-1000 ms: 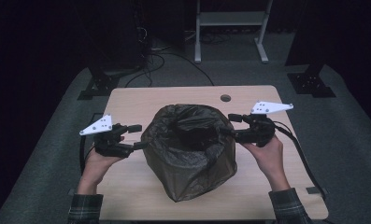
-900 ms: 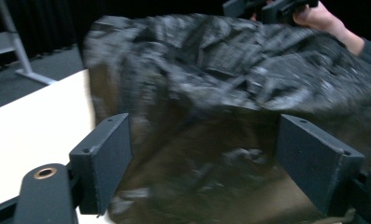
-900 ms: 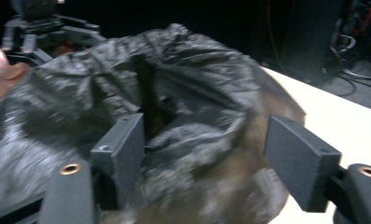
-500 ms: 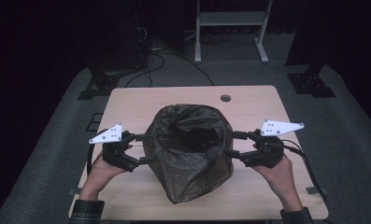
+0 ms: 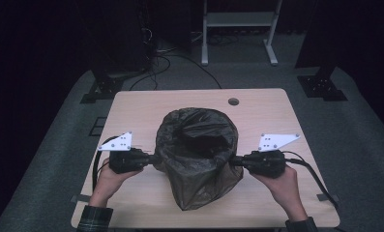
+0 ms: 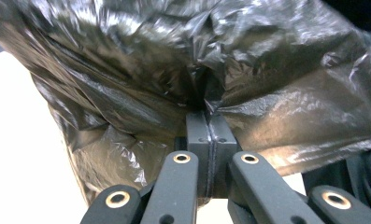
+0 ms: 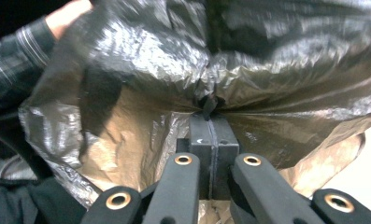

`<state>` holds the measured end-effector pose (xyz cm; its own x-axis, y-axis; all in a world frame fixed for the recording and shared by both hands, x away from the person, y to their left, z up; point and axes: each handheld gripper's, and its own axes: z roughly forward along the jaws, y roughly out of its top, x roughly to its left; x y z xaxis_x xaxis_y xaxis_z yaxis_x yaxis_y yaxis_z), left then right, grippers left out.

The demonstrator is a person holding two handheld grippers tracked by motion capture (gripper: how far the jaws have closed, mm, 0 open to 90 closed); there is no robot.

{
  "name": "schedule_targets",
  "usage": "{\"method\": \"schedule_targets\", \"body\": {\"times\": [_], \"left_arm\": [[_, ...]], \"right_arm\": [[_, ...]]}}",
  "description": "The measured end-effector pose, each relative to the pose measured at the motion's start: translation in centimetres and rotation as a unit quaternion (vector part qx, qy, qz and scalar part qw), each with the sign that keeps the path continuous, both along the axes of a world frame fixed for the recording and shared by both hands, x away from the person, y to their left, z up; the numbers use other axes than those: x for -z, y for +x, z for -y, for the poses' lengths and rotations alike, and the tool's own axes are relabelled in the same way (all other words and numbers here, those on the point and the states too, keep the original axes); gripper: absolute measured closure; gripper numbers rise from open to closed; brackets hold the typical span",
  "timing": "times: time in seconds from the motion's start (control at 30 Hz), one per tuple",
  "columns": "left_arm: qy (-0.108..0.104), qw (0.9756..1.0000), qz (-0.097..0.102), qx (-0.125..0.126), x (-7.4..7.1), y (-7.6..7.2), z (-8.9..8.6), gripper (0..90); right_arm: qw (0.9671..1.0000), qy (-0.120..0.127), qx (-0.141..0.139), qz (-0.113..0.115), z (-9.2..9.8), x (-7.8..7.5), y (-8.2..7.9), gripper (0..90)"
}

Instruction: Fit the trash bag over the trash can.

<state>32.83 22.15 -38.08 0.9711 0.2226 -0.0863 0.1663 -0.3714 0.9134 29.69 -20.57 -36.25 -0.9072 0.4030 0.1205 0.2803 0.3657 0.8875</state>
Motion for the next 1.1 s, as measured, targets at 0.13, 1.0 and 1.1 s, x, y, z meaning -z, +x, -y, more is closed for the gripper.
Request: {"method": "schedule_targets", "body": {"times": [0.13, 1.0, 1.1], "left_arm": [[0.009, 0.9999, -0.011, -0.001, 1.0, 0.3, 0.0, 89.7], [-0.013, 0.9991, 0.008, -0.039, 2.2, 0.8, -0.2, 15.0], [-0.017, 0.9988, 0.013, -0.045, 2.2, 0.8, -0.1, 8.0]], "right_arm": [[0.9996, -0.024, 0.000, -0.013, 0.0, 1.2, 0.2, 90.0], [0.9984, -0.006, 0.056, 0.004, 2.7, -1.0, 1.4, 13.3], [0.9981, 0.000, 0.058, 0.019, 2.7, -2.2, 1.5, 10.8]]}}
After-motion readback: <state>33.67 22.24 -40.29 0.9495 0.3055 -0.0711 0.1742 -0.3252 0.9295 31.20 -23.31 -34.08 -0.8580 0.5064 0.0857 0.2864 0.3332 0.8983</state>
